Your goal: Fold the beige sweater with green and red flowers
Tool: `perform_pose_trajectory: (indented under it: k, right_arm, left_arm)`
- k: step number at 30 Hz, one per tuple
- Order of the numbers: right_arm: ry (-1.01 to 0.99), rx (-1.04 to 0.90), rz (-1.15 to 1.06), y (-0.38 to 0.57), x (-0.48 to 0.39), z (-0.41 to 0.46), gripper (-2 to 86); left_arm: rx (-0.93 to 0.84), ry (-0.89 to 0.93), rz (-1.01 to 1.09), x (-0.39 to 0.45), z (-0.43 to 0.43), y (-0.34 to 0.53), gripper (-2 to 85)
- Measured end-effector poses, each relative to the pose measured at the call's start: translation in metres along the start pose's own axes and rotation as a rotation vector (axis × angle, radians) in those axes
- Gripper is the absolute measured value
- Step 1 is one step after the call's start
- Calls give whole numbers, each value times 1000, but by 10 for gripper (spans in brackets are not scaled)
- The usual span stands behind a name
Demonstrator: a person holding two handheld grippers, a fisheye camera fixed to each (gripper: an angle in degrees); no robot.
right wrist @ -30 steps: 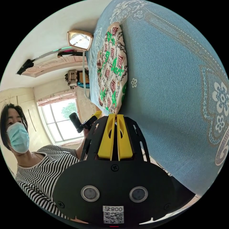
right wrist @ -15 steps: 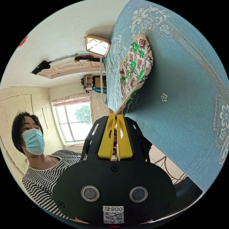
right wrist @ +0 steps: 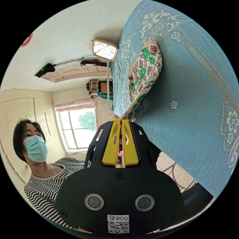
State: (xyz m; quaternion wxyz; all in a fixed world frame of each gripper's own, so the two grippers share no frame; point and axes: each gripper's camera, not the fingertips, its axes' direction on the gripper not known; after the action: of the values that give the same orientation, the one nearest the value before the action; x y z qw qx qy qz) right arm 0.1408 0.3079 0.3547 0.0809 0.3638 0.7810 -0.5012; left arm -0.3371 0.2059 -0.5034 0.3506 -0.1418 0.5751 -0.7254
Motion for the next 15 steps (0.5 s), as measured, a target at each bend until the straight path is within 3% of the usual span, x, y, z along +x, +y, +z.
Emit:
perform_pose_trajectory:
  k: [15]
  right_arm:
    - [19, 66, 11, 171, -43, -52, 8]
  left_arm:
    - [-81, -55, 235, 46, 29, 82, 20]
